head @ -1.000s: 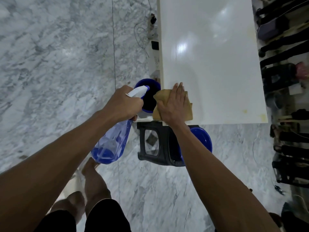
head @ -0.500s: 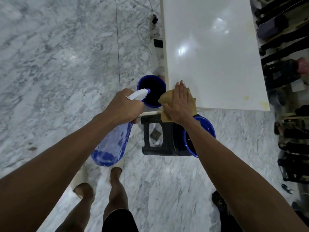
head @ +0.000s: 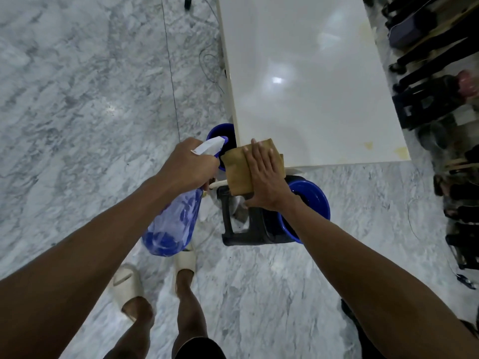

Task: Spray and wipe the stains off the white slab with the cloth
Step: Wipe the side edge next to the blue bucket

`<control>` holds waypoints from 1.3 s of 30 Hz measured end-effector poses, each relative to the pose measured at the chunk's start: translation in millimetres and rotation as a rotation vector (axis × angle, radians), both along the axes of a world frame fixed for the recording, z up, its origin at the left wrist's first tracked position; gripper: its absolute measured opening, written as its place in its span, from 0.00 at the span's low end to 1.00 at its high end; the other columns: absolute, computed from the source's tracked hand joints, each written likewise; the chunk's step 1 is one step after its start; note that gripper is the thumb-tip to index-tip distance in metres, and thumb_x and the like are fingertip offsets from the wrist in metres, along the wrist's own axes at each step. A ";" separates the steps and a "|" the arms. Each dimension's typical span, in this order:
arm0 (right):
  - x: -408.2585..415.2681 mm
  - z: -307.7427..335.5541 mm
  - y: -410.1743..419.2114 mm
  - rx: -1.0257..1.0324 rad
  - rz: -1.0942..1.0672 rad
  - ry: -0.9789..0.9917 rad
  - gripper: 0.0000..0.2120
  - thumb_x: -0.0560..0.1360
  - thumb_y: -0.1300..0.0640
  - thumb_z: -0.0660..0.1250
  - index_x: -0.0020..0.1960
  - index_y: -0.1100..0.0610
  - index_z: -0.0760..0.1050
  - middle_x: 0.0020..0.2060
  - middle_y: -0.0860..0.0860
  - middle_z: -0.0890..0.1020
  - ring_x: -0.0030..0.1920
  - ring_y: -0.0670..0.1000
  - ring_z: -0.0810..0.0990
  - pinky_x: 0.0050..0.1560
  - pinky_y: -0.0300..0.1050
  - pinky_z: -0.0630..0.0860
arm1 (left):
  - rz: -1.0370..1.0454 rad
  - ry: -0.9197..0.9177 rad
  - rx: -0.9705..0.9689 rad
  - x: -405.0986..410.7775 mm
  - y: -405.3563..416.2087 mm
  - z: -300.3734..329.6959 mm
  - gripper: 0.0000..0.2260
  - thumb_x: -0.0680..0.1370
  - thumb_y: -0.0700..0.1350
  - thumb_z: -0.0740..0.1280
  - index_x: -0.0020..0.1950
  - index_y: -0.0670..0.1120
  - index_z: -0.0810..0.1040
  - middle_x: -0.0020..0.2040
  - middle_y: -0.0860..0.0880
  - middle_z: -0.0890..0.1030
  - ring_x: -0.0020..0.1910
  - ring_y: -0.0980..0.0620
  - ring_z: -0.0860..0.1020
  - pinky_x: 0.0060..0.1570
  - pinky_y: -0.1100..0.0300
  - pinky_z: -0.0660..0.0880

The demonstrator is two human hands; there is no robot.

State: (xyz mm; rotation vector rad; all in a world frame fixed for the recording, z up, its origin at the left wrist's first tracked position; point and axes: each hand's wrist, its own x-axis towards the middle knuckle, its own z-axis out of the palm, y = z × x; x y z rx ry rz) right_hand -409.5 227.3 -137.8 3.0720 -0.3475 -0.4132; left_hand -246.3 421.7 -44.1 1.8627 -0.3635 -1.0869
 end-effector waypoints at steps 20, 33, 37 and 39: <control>-15.3 183.7 10.1 1.945 -1.327 -1.242 0.23 0.81 0.47 0.62 0.71 0.58 0.72 0.65 0.56 0.80 0.65 0.56 0.78 0.60 0.54 0.77 | -0.174 -0.124 -0.116 7.3 -22.5 173.8 0.19 0.61 0.40 0.63 0.46 0.32 0.81 0.41 0.32 0.82 0.24 0.48 0.75 0.32 0.54 0.75; -21.3 202.3 -146.8 1.916 -1.348 -1.446 0.29 0.83 0.39 0.50 0.73 0.59 0.70 0.66 0.58 0.79 0.66 0.58 0.78 0.62 0.55 0.77 | -0.546 -0.199 -0.007 0.5 -239.4 193.1 0.08 0.77 0.37 0.63 0.46 0.37 0.81 0.41 0.41 0.85 0.27 0.48 0.77 0.32 0.58 0.78; -22.7 206.4 -190.5 1.939 -1.356 -1.523 0.29 0.83 0.40 0.51 0.74 0.58 0.70 0.67 0.57 0.78 0.66 0.58 0.78 0.59 0.54 0.79 | -0.594 -0.206 0.004 -3.5 -295.4 195.4 0.06 0.74 0.34 0.63 0.43 0.39 0.80 0.42 0.41 0.85 0.22 0.50 0.76 0.31 0.58 0.78; -25.3 206.1 -208.3 1.947 -1.379 -1.579 0.29 0.83 0.39 0.52 0.73 0.58 0.70 0.66 0.58 0.79 0.65 0.58 0.78 0.58 0.54 0.79 | -0.618 -0.191 0.053 -9.7 -324.0 196.9 0.06 0.74 0.34 0.63 0.41 0.38 0.79 0.39 0.41 0.85 0.20 0.49 0.74 0.32 0.57 0.78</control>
